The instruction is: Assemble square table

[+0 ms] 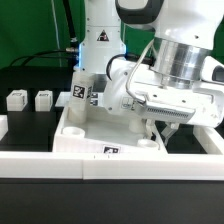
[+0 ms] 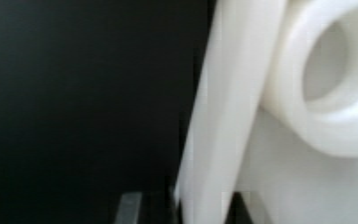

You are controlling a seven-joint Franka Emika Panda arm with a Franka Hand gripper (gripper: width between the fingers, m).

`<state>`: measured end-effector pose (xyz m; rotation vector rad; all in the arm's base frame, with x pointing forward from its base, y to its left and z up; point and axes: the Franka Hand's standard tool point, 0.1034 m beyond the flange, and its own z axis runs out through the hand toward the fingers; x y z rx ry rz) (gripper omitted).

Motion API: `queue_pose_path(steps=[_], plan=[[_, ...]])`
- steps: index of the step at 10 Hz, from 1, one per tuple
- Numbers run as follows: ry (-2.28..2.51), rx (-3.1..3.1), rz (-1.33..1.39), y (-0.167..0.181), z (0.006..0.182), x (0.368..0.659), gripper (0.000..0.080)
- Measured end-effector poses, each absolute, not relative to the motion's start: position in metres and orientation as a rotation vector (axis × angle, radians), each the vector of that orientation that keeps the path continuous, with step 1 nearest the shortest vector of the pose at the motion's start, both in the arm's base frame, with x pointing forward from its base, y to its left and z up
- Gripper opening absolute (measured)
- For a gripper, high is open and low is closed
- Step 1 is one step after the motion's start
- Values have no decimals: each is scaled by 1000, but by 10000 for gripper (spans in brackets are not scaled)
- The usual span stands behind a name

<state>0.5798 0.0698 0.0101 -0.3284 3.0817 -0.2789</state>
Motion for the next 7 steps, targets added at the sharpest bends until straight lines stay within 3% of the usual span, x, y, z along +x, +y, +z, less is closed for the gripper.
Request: queue_pose_path(steps=[2,7], plan=[[3090,-363,-251,87,10,580,81],[3101,-252,-220,87,8,580,83]])
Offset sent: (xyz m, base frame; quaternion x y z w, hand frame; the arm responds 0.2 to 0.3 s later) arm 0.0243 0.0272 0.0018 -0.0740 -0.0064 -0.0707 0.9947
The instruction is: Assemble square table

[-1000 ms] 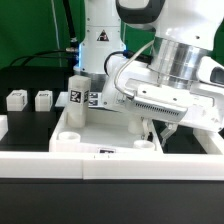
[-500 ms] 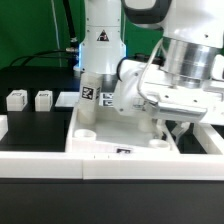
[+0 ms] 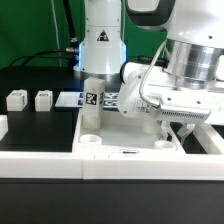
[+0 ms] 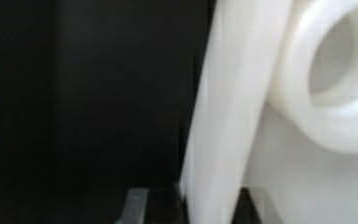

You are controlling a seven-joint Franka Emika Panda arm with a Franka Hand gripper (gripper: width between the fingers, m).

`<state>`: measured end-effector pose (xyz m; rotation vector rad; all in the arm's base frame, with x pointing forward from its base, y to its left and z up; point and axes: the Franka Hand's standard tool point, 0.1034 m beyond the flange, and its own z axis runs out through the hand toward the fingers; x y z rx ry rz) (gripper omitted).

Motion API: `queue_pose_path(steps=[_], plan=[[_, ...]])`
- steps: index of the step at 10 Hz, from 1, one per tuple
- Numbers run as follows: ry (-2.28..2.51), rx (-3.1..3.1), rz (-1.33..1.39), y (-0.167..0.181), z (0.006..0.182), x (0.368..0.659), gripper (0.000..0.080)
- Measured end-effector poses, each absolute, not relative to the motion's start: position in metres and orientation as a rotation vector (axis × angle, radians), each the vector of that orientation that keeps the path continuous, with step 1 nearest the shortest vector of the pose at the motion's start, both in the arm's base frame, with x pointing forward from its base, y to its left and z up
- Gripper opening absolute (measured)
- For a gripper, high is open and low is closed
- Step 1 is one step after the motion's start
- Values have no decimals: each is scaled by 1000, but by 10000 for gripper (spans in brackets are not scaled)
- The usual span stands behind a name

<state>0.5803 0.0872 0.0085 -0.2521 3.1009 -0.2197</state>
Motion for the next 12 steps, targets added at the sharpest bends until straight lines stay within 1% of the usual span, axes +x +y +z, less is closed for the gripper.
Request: queue_pose_path(steps=[2,4,5,7,9,12], plan=[[3101,-188,-223,88,8,580,83],[3097,-36,-306,113,8,572,82],[3092,-67,-269,121,9,576,82],[3074,0,-223,122,8,581,79],[3083,56,-271,123,10,583,79],[3101,86,-323,121,9,583,79]])
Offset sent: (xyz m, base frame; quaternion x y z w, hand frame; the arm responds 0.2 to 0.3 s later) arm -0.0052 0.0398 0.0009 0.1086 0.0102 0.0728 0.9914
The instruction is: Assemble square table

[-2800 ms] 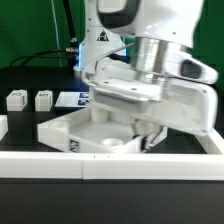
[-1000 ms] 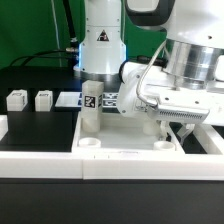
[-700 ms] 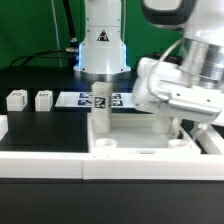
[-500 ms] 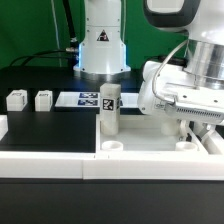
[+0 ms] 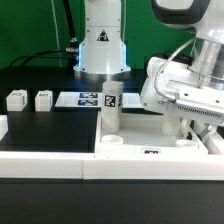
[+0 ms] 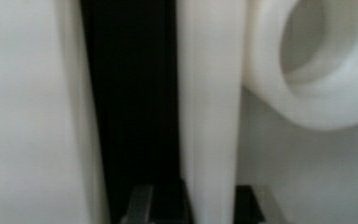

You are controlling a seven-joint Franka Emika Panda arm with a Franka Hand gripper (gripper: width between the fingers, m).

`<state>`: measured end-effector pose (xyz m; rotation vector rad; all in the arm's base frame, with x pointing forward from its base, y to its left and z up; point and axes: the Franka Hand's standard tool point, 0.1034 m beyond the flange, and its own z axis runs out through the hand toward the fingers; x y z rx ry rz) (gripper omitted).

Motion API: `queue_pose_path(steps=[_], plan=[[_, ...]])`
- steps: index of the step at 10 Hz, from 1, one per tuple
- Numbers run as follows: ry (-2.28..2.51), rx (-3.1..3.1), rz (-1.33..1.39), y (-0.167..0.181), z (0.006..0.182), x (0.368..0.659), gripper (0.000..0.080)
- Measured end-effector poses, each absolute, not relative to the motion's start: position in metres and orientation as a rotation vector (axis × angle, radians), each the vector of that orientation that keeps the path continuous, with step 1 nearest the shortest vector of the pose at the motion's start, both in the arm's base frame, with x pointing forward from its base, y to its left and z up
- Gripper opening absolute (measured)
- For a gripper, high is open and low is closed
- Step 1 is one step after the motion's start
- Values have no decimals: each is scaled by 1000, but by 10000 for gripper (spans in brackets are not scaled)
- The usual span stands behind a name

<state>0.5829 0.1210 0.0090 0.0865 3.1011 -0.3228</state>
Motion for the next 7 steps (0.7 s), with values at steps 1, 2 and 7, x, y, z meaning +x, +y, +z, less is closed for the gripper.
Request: queue_pose_path(steps=[1,2,7], plan=[[3103,90,-329,120,9,583,79],[3103,91,-328,120,8,583,79],[3084,126,-379,92,15,591,585]])
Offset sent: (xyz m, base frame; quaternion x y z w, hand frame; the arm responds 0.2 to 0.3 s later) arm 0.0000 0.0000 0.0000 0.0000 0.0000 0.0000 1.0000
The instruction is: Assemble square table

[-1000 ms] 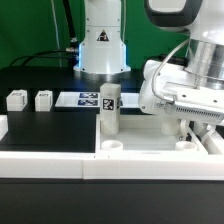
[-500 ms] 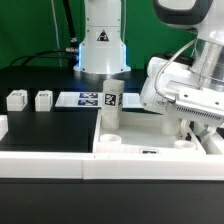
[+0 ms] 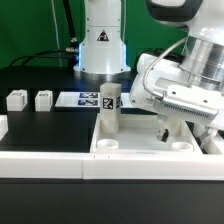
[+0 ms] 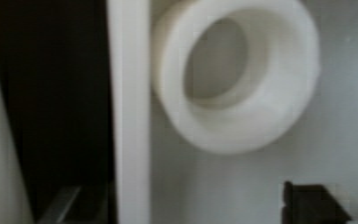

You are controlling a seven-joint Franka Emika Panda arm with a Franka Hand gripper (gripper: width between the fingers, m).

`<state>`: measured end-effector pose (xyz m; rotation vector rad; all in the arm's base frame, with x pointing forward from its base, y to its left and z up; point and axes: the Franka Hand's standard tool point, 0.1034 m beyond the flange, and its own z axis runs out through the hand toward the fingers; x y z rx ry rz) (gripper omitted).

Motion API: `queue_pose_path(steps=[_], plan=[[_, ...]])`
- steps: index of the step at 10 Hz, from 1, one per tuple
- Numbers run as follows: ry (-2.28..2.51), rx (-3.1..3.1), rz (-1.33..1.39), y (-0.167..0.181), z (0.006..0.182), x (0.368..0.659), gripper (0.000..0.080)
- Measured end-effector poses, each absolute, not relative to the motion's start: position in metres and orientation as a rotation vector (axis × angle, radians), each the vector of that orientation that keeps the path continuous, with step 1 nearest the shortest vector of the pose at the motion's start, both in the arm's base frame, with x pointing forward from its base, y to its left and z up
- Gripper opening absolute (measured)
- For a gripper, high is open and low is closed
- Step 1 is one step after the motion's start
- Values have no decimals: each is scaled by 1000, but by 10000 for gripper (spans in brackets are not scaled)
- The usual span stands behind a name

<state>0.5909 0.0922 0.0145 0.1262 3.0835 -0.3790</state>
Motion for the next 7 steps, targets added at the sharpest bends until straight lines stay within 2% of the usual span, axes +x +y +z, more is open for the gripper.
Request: queue_pose_path(steps=[2,7], plan=[[3083,132,-381,89,15,591,644],[3081,137,-384,89,17,593,649]])
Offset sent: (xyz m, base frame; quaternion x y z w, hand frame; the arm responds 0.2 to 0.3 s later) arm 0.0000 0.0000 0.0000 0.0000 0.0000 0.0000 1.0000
